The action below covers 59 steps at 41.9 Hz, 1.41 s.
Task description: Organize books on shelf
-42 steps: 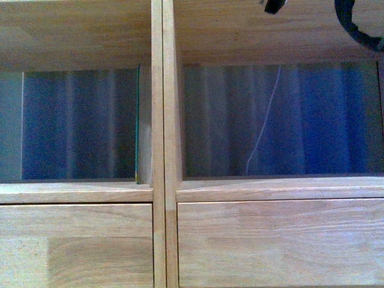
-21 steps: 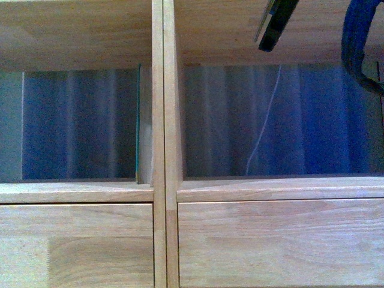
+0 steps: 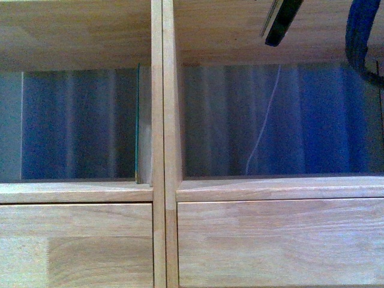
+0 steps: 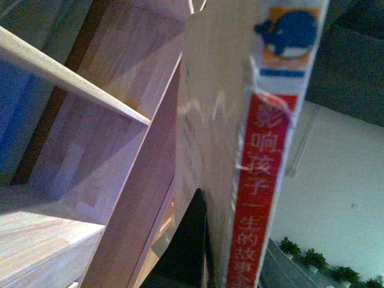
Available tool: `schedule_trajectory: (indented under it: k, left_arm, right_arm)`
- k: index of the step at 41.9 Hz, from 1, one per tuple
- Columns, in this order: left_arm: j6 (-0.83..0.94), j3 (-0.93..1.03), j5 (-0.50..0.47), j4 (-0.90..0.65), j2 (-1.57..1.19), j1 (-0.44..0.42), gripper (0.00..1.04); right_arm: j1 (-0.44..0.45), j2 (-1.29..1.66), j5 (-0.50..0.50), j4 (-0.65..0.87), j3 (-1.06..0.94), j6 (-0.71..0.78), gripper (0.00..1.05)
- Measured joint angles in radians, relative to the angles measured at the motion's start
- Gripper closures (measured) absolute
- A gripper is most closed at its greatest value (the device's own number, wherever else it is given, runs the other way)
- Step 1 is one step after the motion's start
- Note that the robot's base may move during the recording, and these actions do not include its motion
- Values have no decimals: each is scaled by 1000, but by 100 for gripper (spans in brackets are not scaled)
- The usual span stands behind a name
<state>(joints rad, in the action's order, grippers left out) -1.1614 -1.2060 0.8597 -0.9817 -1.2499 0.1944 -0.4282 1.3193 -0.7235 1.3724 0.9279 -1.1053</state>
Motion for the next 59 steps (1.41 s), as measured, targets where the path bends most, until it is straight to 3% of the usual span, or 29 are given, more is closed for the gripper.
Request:
schedule_trajectory:
  k: [11, 19, 28, 35, 45, 49, 59]
  left_arm:
    - [-50, 29, -21, -55, 25, -91, 98]
    - [-33, 69, -26, -15, 84, -185, 98]
    - [230, 141, -127, 244, 201, -258, 98]
    - [529, 146, -227, 431, 196, -279, 98]
    - [776, 130, -402, 507, 92, -304, 98]
    - [880, 96, -473, 524, 35, -302, 98]
    - [1044, -61, -545, 559, -134, -278, 98]
  right_arm:
    - [28, -3, 17, -22, 0, 8, 29]
    - [122, -25, 45, -116, 1, 76, 6]
    - [298, -95, 253, -404, 45, 327, 7]
    - [434, -168, 418, -616, 61, 715, 7]
    - [593, -262, 429, -639, 26, 1027, 7]
    - [637, -301, 406, -639, -1, 1052, 7]
    - [695, -434, 315, -642, -124, 1049, 7]
